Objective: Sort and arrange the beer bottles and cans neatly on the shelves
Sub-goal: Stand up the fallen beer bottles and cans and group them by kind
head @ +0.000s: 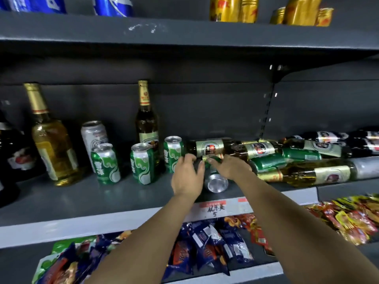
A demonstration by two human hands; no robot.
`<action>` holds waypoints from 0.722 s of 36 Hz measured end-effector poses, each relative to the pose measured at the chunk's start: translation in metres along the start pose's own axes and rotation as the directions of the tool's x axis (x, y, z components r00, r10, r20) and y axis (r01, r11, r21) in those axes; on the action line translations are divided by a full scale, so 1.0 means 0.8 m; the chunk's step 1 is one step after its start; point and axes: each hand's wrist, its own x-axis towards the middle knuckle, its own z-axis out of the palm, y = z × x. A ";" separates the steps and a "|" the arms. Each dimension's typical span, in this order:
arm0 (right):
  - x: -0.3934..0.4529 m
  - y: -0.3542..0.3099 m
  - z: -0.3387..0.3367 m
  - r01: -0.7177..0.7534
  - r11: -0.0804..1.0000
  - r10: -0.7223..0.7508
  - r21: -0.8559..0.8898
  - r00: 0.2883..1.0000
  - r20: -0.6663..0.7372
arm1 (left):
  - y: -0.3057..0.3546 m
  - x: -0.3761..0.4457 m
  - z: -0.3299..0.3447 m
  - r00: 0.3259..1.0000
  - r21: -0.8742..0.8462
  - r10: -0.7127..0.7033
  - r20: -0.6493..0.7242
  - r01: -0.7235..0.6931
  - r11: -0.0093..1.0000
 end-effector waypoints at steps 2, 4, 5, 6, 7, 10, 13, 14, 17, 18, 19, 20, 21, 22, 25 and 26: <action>-0.001 0.007 0.004 -0.011 0.995 0.006 0.103 0.998 0.055 | 0.011 -0.001 0.014 0.990 -0.020 -0.114 0.083 0.116 0.993; 0.001 0.013 0.005 0.013 0.965 -0.029 0.261 0.998 0.057 | 0.018 -0.003 0.023 0.973 -0.053 -0.186 0.134 0.195 0.979; 0.001 0.017 0.006 0.023 0.944 -0.043 0.330 0.998 0.053 | 0.021 -0.003 0.027 0.967 -0.068 -0.206 0.151 0.219 0.973; 0.000 0.020 0.005 0.028 0.925 -0.051 0.378 0.997 0.052 | 0.024 -0.004 0.028 0.958 -0.084 -0.235 0.166 0.251 0.964; 0.000 0.024 0.005 0.032 0.908 -0.060 0.418 0.997 0.055 | 0.029 -0.006 0.027 0.941 -0.105 -0.277 0.193 0.300 0.948; -0.006 0.032 0.009 0.075 0.856 -0.107 0.512 0.994 0.035 | 0.035 -0.010 0.032 0.886 -0.214 -0.384 0.259 0.440 0.872; -0.012 0.036 0.015 0.156 0.776 -0.208 0.612 0.978 0.014 | 0.042 -0.013 0.036 0.844 -0.400 -0.467 0.263 0.536 0.744; -0.016 0.036 0.015 0.182 0.747 -0.248 0.640 0.969 0.013 | 0.043 -0.014 0.036 0.831 -0.473 -0.495 0.251 0.552 0.686; -0.020 0.036 0.011 0.223 0.644 -0.356 0.732 0.934 0.027 | 0.048 -0.016 0.029 0.814 -0.572 -0.555 0.172 0.541 0.616; -0.020 0.036 0.007 0.229 0.616 -0.370 0.753 0.929 0.020 | 0.047 -0.015 0.026 0.822 -0.561 -0.556 0.118 0.518 0.646; -0.018 0.037 0.003 0.239 0.596 -0.366 0.766 0.931 -0.006 | 0.045 -0.014 0.023 0.831 -0.538 -0.552 0.064 0.494 0.683; -0.014 0.038 -0.002 0.252 0.589 -0.341 0.768 0.939 -0.047 | 0.043 -0.015 0.020 0.840 -0.510 -0.543 0.010 0.472 0.719; -0.009 0.041 -0.007 0.273 0.604 -0.307 0.749 0.947 -0.097 | 0.040 -0.015 0.016 0.843 -0.487 -0.536 -0.031 0.456 0.745; -0.004 0.044 -0.013 0.289 0.646 -0.277 0.707 0.951 -0.137 | 0.037 -0.015 0.013 0.845 -0.463 -0.529 -0.073 0.441 0.769; 0.008 0.058 -0.029 0.323 0.858 -0.267 0.398 0.945 -0.191 | 0.023 -0.015 0.002 0.860 -0.332 -0.474 -0.189 0.398 0.855; 0.009 0.062 -0.033 0.323 0.909 -0.275 0.262 0.940 -0.204 | 0.019 -0.014 -0.002 0.861 -0.291 -0.457 -0.222 0.388 0.874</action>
